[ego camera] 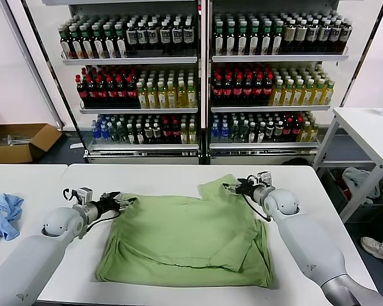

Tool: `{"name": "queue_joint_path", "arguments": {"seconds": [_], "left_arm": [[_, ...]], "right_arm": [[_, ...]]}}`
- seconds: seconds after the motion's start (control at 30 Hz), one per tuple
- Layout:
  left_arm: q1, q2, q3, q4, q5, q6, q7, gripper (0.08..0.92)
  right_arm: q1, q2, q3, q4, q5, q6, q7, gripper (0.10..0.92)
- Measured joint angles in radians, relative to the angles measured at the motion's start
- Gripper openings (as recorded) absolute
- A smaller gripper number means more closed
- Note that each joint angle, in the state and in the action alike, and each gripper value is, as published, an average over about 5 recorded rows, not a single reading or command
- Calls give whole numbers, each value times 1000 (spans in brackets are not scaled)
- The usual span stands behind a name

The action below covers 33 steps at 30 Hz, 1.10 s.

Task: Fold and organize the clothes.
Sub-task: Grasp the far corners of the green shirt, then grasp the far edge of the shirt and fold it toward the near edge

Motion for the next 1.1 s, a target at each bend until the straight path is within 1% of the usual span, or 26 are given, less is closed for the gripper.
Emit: {"name": "queue_joint_path", "arguments": {"seconds": [0.4,0.53,0.6,0.67,0.9,1.1], "left_arm": [[0,0,8,-5,-1,-4,19,285],[3,2,3,-12,-4,-10,21,173],[7,3,-2,-17,-6,-14,20,120],[11,6,-10,-25,-9,-18,19,93],[36,22,-50,-81,-16,-30,11,88],[87,43,-99,-160,-16,-32,6,88]], "right_arm": [[-3,3,14,11,12,-5,2,204],[-15,-4,27,38,25,-10,8,118],[-25,-9,37,60,35,-13,13,107],[-38,-13,48,85,46,-16,18,107],[-107,-33,106,203,89,-32,41,107],[-197,-60,173,348,139,-51,70,107]]}}
